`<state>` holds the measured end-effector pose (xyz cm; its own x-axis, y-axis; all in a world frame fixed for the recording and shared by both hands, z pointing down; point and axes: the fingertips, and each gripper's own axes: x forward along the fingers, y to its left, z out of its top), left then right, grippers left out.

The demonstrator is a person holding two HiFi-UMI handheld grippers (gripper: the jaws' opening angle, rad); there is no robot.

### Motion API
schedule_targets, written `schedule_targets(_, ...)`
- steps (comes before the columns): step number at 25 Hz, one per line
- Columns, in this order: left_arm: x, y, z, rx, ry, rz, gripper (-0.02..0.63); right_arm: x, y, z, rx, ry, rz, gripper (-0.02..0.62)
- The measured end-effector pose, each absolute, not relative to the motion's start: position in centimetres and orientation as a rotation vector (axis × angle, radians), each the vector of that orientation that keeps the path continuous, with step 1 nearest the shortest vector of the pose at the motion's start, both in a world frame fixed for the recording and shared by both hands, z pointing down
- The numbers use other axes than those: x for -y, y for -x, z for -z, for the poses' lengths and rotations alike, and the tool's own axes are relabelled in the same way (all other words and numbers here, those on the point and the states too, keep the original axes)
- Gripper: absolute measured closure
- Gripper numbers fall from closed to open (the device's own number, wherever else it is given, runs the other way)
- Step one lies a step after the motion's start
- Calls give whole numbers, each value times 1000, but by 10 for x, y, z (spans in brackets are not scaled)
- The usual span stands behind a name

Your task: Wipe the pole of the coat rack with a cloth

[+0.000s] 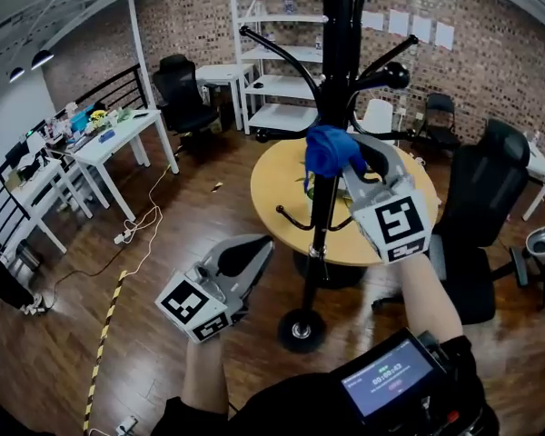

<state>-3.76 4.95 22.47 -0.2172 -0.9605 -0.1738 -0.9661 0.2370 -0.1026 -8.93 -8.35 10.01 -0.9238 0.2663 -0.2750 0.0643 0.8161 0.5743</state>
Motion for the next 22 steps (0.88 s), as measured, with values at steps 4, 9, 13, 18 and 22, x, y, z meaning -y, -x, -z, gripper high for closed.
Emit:
schedule_targets(4, -47, 36, -231, -2314, 1853, -46, 606, 84, 100, -175, -2785, -287, -911, 549)
schedule_targets(9, -39, 34, -240, -2319, 1906, -53, 606, 82, 100, -265, -2996, -415, -838, 549)
schedule_targets(13, -35, 28, -247, -2299, 1962, -58, 606, 78, 100, -369, -3282, -635, -840, 549)
schedule_targets(18, -42, 27, -254, -2272, 2005, -85, 606, 83, 70, -410, -3445, -763, -627, 551)
schedule_targets(22, -57, 32, -264, -2272, 2004, -118, 606, 74, 30, -408, -3451, -911, -514, 551)
